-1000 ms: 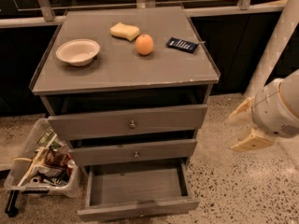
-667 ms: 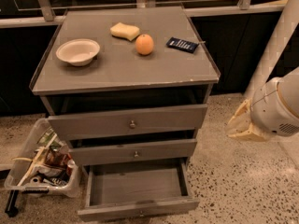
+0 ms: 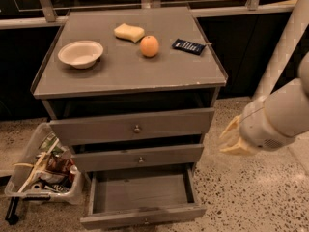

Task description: Close bottom drawer

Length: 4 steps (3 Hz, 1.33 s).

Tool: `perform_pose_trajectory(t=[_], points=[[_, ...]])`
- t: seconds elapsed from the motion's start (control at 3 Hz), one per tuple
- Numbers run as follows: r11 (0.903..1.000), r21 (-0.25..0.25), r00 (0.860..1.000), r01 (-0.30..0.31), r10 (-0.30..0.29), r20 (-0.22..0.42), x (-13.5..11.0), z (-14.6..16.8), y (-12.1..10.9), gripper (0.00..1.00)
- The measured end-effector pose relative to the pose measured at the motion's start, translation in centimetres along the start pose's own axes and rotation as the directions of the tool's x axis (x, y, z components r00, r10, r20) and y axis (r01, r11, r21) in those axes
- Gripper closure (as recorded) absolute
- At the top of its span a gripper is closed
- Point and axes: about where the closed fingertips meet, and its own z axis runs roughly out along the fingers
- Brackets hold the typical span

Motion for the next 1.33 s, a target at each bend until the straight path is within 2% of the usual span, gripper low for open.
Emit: perform_pose_trajectory(t=[0.33,0.67,1.0,1.33], points=[[0.9996,-0.021,0.999,-0.019,0.020,0.039,-0.2,6.7,0.2,1.00],[0.9993,0.008,0.997,-0.036,0.036,0.076,0.4,11.3,-0.5,1.00],[0.9982,0.030,0.983,-0.051,0.045,0.176,2.2,14.6,-0.8,1.00],[0.9981,0.030,0.983,-0.053,0.047,0.176,2.2,14.6,-0.8,1.00]])
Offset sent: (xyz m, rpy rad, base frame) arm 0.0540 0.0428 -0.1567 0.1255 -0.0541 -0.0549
